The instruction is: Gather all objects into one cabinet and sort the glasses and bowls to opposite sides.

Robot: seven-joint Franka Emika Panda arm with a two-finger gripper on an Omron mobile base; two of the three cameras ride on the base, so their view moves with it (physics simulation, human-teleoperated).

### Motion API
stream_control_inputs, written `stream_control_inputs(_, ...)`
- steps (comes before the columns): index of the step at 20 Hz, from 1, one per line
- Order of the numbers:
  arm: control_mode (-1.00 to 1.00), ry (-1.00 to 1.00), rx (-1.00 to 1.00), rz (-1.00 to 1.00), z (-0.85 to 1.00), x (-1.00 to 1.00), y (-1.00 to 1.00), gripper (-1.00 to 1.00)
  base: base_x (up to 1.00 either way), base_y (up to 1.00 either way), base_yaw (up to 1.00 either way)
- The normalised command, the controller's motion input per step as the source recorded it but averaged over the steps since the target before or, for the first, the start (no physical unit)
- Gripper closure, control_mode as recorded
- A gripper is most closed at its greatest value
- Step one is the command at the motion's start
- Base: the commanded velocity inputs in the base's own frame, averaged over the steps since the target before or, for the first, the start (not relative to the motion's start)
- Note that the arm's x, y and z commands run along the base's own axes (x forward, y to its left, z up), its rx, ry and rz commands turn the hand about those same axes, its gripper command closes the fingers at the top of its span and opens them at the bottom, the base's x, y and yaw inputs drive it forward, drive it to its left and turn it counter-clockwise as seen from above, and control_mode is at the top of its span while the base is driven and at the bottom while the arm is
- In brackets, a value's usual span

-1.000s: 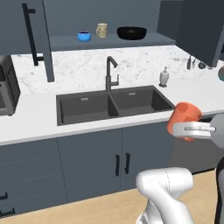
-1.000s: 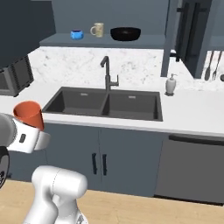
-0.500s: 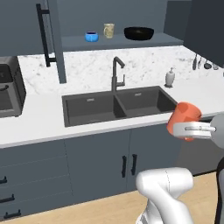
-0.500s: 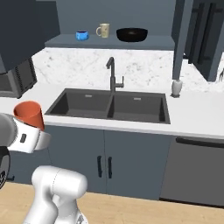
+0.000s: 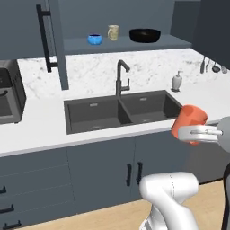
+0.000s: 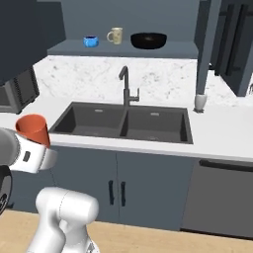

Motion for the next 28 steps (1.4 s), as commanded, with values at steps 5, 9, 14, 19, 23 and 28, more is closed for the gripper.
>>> stream_control_inputs(5,1.0,0.0,0.0,0.0,0.0,0.0,0.0,1.0,0.46,0.0,0.0)
stream_control_inputs(9,1.0,0.0,0.0,0.0,0.0,0.0,0.0,1.0,0.43,0.0,0.01)
stream_control_inputs(14,1.0,0.0,0.0,0.0,0.0,0.0,0.0,1.0,0.37,0.06,0.06)
stream_control_inputs(19,1.0,0.0,0.0,0.0,0.0,0.0,0.0,1.0,0.27,0.2,0.11)
stream_control_inputs(23,1.0,0.0,0.0,0.0,0.0,0.0,0.0,1.0,0.44,0.0,0.08)
stream_control_inputs(28,1.0,0.0,0.0,0.0,0.0,0.0,0.0,1.0,0.47,0.08,0.07)
